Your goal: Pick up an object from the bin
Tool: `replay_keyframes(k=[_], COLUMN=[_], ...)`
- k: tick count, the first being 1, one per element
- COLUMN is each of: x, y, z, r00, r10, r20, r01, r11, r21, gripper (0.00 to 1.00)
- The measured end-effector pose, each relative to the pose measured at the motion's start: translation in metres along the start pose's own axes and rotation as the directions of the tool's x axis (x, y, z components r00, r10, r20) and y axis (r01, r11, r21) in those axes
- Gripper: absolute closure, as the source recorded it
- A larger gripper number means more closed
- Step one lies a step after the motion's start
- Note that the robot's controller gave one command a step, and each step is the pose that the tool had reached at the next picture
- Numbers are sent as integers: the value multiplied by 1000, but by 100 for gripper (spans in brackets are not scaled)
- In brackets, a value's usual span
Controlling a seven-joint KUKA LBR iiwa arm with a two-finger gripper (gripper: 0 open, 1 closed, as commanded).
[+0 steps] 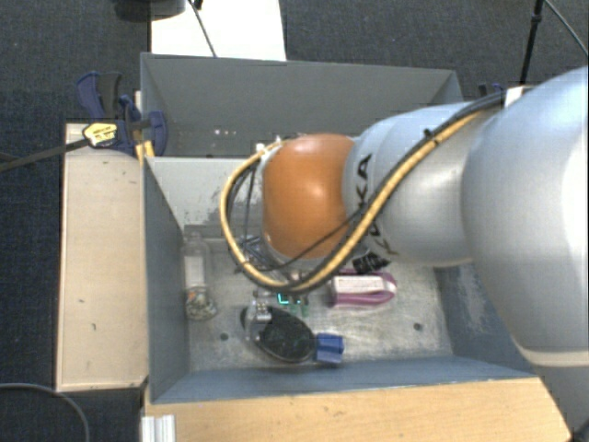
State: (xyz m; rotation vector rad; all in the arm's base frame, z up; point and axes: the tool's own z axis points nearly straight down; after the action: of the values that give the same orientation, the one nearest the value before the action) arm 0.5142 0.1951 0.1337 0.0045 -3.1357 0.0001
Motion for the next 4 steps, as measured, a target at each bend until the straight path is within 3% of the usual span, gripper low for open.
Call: replay_keyframes(k=[1, 2, 3, 4], x=[23, 17, 19, 26], y=[-46, -68, -68, -76], z=[66, 33, 34, 64], r00=[999, 982, 918, 860], r10=[53, 187, 397, 511], r20=[1, 11, 10, 2], r01=[-53, -187, -397, -511], r11=[999, 982, 918, 860], r21=[1, -3, -5, -3], gripper=[0, 0, 0, 0])
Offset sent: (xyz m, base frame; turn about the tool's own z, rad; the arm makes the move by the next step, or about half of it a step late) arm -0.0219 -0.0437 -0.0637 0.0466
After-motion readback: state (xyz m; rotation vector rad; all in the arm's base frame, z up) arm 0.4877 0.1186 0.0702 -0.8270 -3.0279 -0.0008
